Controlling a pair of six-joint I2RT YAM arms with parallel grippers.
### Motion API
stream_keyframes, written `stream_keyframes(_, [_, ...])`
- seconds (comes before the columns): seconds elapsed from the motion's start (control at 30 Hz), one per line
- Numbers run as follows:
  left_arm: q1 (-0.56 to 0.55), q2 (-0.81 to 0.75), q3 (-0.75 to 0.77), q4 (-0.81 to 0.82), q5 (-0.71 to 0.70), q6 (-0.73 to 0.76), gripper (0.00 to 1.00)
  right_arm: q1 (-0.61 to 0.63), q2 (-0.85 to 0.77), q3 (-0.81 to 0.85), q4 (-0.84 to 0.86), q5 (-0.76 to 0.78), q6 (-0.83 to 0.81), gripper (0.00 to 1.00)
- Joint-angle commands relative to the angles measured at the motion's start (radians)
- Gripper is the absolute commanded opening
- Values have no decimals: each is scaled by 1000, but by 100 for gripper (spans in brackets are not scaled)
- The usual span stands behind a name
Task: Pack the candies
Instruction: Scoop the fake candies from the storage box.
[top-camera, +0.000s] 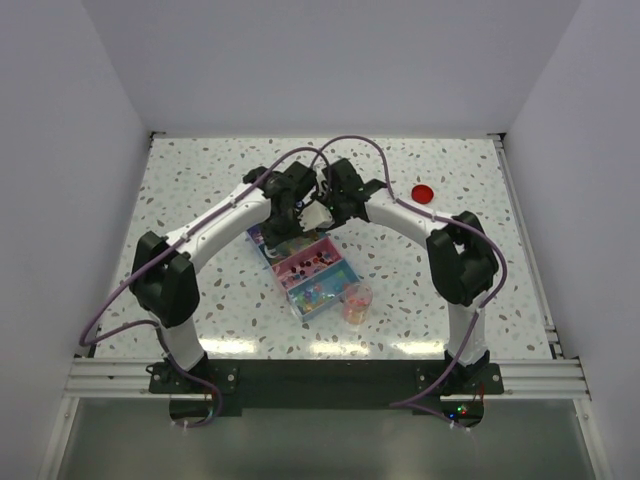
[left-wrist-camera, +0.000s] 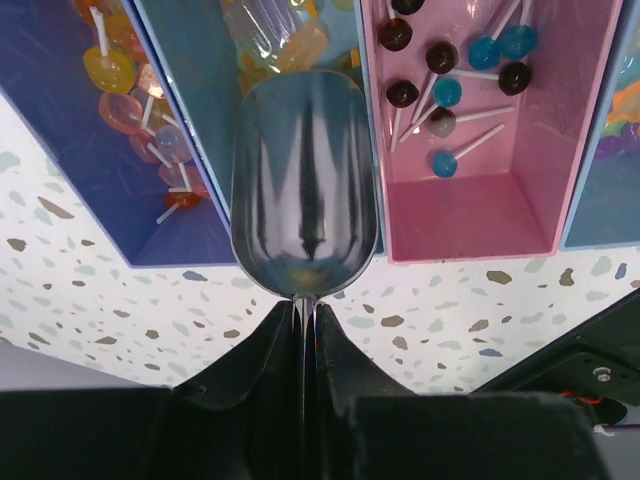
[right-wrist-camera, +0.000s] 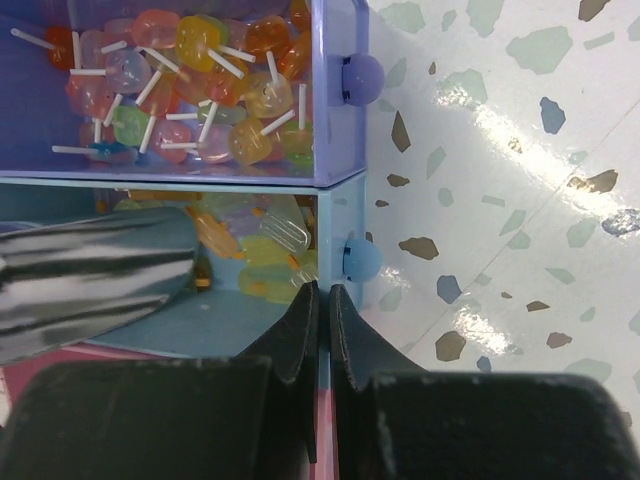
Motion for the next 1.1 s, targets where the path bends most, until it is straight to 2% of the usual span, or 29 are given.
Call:
stream_keyframes(0.0, [-1, 59, -56, 68, 82, -44, 0, 4, 13, -25, 65, -121, 56, 0])
stream_keyframes(0.27, [32, -38, -256, 307, 194, -147, 0, -56, 3, -117, 159, -192, 119, 0])
stream_keyframes(0.43, [34, -9, -245, 342, 234, -170, 0, -57, 8, -107, 170, -210, 131, 0])
stream_keyframes(0.67, [29, 31, -172, 462, 363, -239, 0, -42, 25, -114, 206, -256, 182, 0])
stream_keyframes(0.87, [32, -78, -215, 621, 359, -312, 0, -21, 25, -150, 222, -238, 206, 0])
stream_keyframes(1.07, [94, -194, -315, 750, 403, -358, 0, -21, 26, -177, 194, -181, 196, 0])
